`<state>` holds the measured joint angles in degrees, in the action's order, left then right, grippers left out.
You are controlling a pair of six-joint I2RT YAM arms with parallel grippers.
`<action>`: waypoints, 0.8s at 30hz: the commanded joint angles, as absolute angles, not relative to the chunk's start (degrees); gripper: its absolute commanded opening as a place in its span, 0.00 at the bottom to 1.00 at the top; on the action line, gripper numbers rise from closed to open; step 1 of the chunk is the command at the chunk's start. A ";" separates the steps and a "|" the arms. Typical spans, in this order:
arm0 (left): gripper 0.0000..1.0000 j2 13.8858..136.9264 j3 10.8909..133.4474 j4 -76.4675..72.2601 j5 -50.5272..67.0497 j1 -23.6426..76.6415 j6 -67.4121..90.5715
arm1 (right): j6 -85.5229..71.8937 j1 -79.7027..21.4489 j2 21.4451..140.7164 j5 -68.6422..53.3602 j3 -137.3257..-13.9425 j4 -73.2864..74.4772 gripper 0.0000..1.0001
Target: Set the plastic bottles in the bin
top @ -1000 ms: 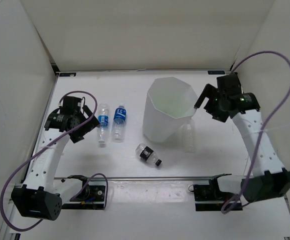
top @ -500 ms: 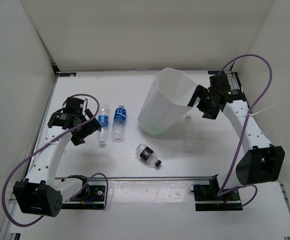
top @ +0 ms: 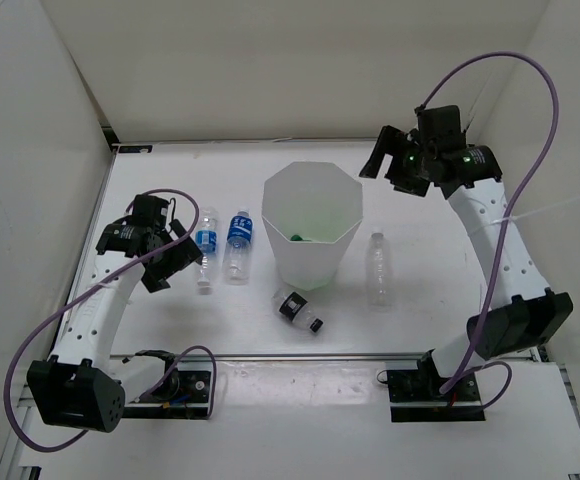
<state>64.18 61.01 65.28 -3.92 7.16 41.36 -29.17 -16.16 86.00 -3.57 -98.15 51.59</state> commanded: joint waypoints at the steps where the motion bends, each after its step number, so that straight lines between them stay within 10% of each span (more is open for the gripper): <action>1: 1.00 62.93 61.00 66.01 -5.18 6.86 40.78 | -30.93 -16.00 84.74 -2.12 -106.75 55.54 1.00; 24: 1.00 61.79 58.01 64.69 -2.55 7.38 39.02 | -24.79 -6.76 97.01 -8.96 -66.45 39.46 1.00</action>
<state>63.07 58.39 65.65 -3.79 7.25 39.81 -27.44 -6.46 94.21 -7.73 -66.63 42.68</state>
